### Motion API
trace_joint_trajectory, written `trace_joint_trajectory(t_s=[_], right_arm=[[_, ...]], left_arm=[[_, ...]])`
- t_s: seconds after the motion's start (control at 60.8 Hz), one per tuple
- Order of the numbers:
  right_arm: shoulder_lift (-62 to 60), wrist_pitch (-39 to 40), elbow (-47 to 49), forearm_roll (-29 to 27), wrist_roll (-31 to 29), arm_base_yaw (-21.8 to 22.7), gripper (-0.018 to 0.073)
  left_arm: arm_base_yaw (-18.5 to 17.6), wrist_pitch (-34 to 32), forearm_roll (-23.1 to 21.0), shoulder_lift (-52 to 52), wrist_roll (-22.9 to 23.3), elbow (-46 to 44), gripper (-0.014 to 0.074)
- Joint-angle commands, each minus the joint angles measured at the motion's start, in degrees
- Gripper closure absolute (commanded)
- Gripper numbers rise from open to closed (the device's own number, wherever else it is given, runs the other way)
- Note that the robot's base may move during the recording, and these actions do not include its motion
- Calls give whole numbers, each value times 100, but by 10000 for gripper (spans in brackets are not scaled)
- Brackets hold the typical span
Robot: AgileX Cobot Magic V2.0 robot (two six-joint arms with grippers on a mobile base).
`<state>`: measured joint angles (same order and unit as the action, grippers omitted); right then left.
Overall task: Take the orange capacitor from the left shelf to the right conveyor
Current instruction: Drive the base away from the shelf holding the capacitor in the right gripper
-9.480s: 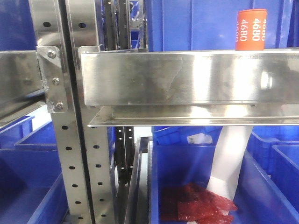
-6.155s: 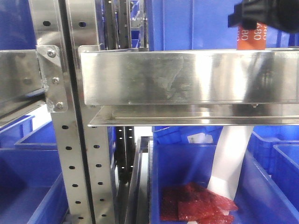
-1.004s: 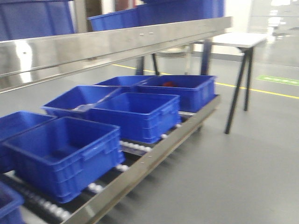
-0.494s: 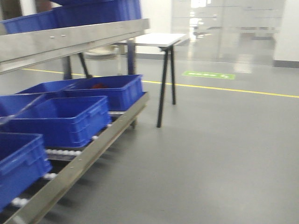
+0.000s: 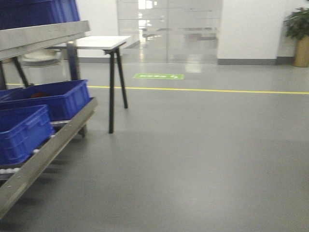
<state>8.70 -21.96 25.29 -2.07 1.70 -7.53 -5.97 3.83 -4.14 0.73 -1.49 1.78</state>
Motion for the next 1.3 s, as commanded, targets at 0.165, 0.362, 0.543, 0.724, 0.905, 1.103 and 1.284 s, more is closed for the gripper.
trace_joint_trajectory(t_s=[0.165, 0.362, 0.543, 0.724, 0.905, 1.103, 1.284], right_arm=[[56, 515, 169, 27, -26, 36, 405], [56, 515, 169, 27, -26, 36, 405], [56, 515, 169, 27, -26, 36, 405], [56, 515, 169, 27, -26, 36, 405], [56, 515, 169, 27, -26, 36, 405], [56, 515, 169, 27, -26, 36, 405], [56, 515, 169, 27, -26, 36, 405]], left_arm=[[-30, -519, -10, 67, 9, -30, 723], [-30, -519, -10, 67, 9, -30, 723], [-30, -519, -10, 67, 9, -30, 723], [-30, -519, -10, 67, 9, -30, 723], [-30, -519, -10, 67, 9, -30, 723], [-30, -519, -10, 67, 9, -30, 723], [-30, -519, -10, 67, 9, -30, 723]])
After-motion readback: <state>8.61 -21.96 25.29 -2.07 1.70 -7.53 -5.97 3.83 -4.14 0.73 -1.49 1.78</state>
